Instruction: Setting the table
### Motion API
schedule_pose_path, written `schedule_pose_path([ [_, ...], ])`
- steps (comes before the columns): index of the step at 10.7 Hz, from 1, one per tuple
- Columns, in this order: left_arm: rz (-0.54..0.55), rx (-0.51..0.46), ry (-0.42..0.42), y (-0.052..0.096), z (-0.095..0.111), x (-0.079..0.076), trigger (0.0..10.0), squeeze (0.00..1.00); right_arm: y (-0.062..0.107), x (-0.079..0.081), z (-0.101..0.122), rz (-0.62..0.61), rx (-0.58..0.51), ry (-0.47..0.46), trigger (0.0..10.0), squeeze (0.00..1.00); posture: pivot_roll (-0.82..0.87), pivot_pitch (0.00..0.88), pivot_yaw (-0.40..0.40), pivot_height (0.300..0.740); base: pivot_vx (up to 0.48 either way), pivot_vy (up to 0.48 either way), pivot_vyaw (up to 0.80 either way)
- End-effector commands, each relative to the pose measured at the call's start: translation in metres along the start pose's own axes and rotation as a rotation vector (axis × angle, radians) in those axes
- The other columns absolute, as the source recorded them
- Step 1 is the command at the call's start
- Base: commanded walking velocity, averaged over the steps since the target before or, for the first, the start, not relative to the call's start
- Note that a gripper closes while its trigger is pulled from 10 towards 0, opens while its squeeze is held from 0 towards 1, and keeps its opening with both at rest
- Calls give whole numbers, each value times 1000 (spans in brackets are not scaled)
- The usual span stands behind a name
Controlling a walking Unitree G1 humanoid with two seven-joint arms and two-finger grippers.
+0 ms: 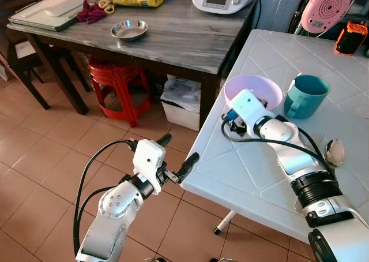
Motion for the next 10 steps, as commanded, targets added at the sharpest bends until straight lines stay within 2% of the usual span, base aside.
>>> schedule_pose_path([
  [1,-2,20,-11,1,-4,0,10000,0,-2,1,6,21,-11,29,0,0,-117,105,43,740,0,0,0],
  [2,-4,23,-12,1,-5,0,10000,0,-3,2,2,27,0,92,0,0,-116,98,46,740,0,0,0],
  [5,-59,-9,-4,-1,2,-10,10000,0,-7,4,0,37,5,90,0,0,-113,96,54,740,0,0,0],
  [10,-56,-19,-13,-4,3,-9,10000,0,-6,-5,-6,34,26,143,0,0,-115,87,51,740,0,0,0],
])
Point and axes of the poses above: a point about 5 cm out from each wrist's last joint towards the gripper, its own y axis pointing back from the gripper into the wrist, its own z axis along the axis of the wrist's last joint, x = y × z, the point moved 6 cm from there along -y, pointing out of the wrist towards the gripper, and after that the axes turned 2 degrees about -y, right-handed, at the moved point
